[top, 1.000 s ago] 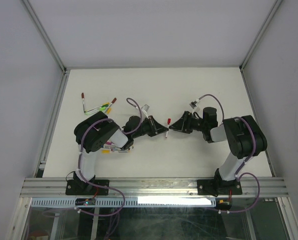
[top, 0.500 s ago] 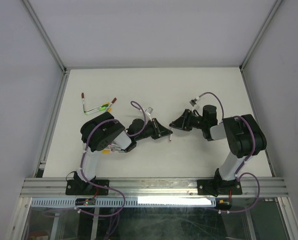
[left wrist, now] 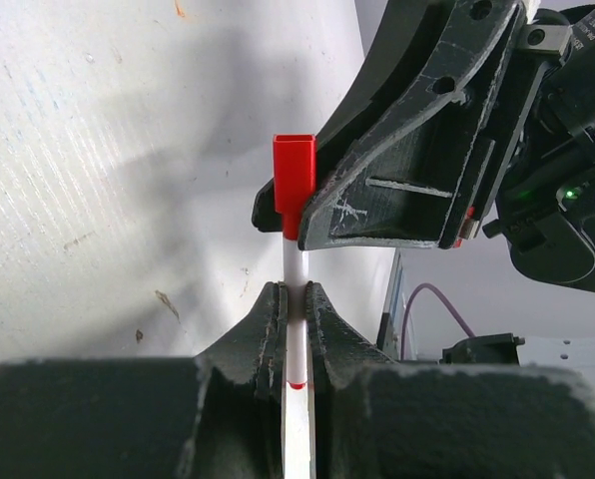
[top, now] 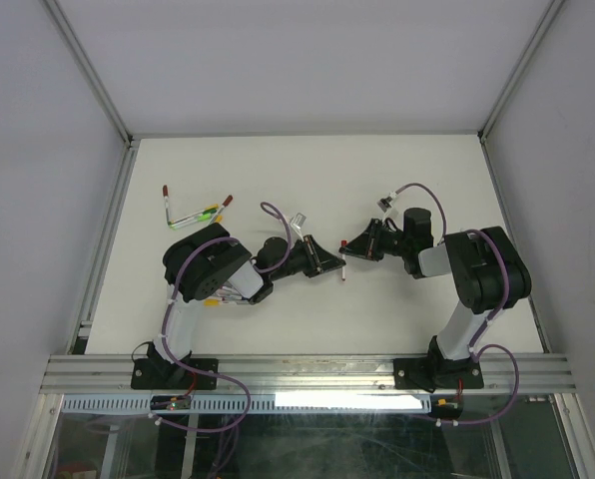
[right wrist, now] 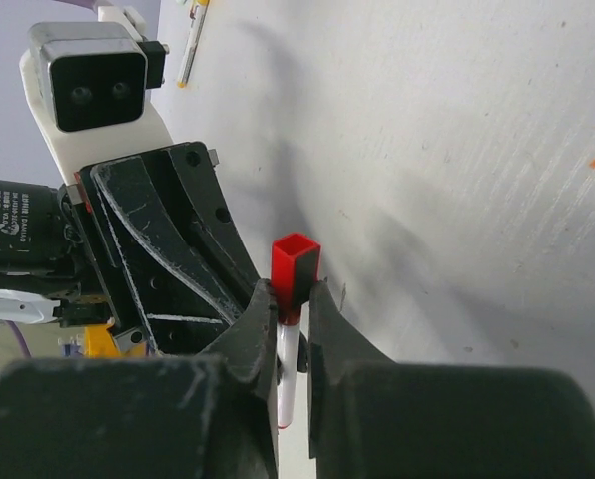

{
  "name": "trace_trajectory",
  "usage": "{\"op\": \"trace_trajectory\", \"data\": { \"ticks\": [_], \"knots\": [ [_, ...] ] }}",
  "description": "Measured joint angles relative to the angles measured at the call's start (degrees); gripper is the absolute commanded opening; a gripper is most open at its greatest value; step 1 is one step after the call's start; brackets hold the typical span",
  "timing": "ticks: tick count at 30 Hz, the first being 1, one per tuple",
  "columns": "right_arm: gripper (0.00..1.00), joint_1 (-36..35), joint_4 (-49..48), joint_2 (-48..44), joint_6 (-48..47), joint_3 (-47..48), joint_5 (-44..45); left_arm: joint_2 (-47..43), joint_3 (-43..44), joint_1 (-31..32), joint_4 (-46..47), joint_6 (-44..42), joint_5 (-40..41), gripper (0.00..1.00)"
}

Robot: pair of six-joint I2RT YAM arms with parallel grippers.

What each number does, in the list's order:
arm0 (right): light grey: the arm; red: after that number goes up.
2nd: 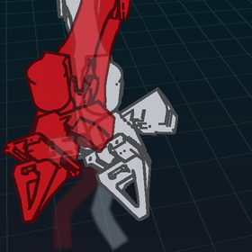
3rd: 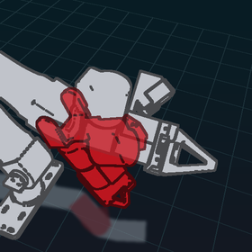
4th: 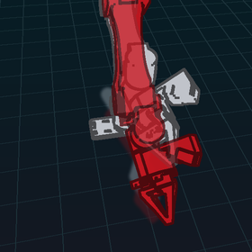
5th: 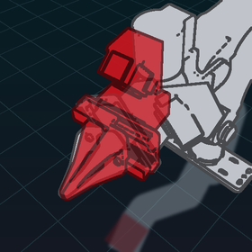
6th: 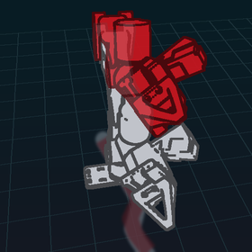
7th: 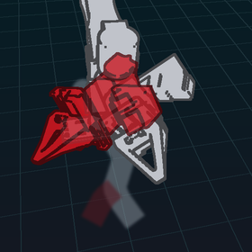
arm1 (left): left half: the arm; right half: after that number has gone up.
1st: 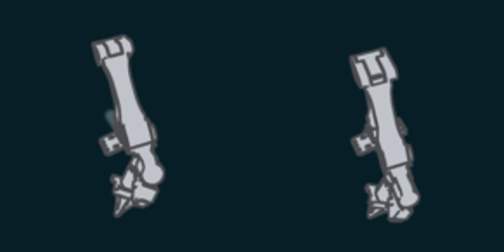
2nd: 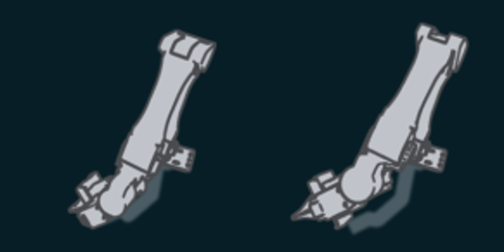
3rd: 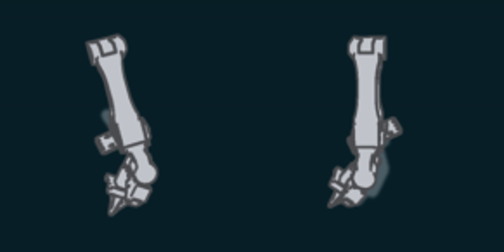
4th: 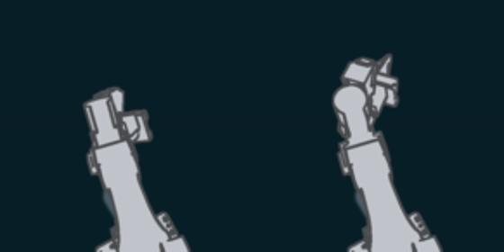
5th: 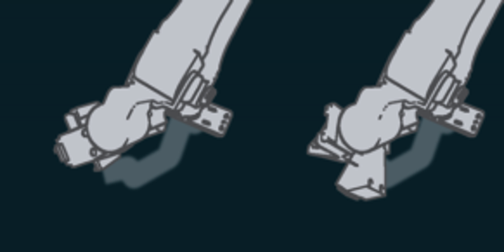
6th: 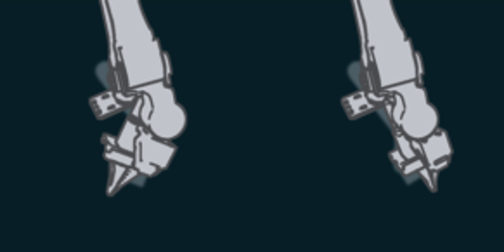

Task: Open the pen caps
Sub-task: Pick up the pen from the center of the board.

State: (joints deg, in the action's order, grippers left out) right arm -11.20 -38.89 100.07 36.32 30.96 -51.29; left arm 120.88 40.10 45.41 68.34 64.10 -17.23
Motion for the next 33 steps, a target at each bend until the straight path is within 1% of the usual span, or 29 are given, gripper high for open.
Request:
{"op": "trace_trajectory", "data": {
  "ticks": [2, 4, 7, 9, 12, 15, 17, 18, 21, 23, 24, 25, 26, 27, 28, 29, 31, 32, 33],
  "knots": [
    [0.0, 0.0, 0.04, 0.0, -0.04, 0.07, -0.15, 0.0, 0.0, 0.0, 0.28, 0.02, -0.04, 0.11],
    [0.0, 0.0, 0.15, 0.0, -0.04, 0.26, -0.44, 0.0, -0.09, 0.0, 0.63, 0.07, -0.07, 0.23],
    [0.0, 0.02, 0.0, -0.04, 0.2, 0.44, -1.4, 0.0, -0.74, 0.0, 2.08, 0.24, -0.59, 0.36],
    [0.0, 0.04, -0.66, -0.09, 0.85, 0.44, -2.16, 0.0, -1.53, 0.02, 3.43, 0.52, -1.25, 0.43],
    [0.0, 0.15, -2.14, -0.55, 1.99, 0.44, -3.08, 0.0, -2.36, 0.04, 4.85, 0.79, -1.99, 0.45],
    [0.0, 0.26, -3.89, -1.42, 3.21, 0.42, -3.74, 0.0, -2.4, 0.33, 5.49, 0.9, -2.69, 0.44],
    [0.0, 0.46, -5.25, -1.99, 3.93, 0.42, -4.17, 0.0, -2.4, 0.74, 5.77, 0.96, -2.99, 0.4],
    [0.0, 0.55, -5.7, -2.25, 4.2, 0.42, -4.35, 0.13, -2.38, 0.9, 6.19, 1.05, -3.37, 0.37],
    [0.0, 0.72, -7.06, -2.84, 4.59, 0.31, -4.79, 1.14, -2.25, 1.16, 7.54, 1.53, -4.22, 0.23],
    [0.0, 0.72, -7.39, -2.89, 4.57, 0.2, -4.79, 1.64, -2.1, 1.16, 8.31, 2.03, -4.7, 0.17],
    [0.0, 0.79, -7.5, -2.89, 4.57, 0.17, -4.79, 1.7, -1.9, 1.16, 8.52, 2.19, -5.07, 0.13],
    [0.0, 0.83, -7.61, -2.89, 4.57, 0.15, -4.79, 1.7, -1.81, 1.14, 8.7, 2.32, -5.33, 0.1],
    [0.01, 0.83, -7.74, -2.91, 4.57, 0.15, -4.79, 1.7, -1.7, 1.14, 8.98, 2.38, -5.53, 0.04],
    [0.03, 0.83, -7.74, -2.91, 4.59, 0.15, -4.79, 1.7, -1.57, 1.14, 9.29, 2.34, -5.75, 0.0],
    [0.08, 0.83, -7.74, -2.91, 4.61, 0.15, -4.81, 1.7, -1.42, 1.16, 9.51, 2.23, -5.86, 0.0],
    [0.17, 0.83, -7.76, -2.91, 4.63, 0.15, -4.98, 1.68, -1.29, 1.16, 9.7, 2.23, -5.88, 0.0],
    [0.31, 0.79, -7.74, -2.91, 4.68, 0.15, -5.31, 1.68, -1.27, 1.16, 9.77, 2.23, -5.99, 0.0],
    [0.36, 0.74, -7.69, -2.91, 4.68, 0.15, -5.44, 1.68, -1.27, 1.16, 9.79, 2.25, -6.14, 0.0],
    [0.39, 0.63, -7.74, -2.91, 4.68, 0.17, -5.6, 1.68, -1.27, 1.16, 9.79, 2.25, -6.36, 0.0]
  ]
}}
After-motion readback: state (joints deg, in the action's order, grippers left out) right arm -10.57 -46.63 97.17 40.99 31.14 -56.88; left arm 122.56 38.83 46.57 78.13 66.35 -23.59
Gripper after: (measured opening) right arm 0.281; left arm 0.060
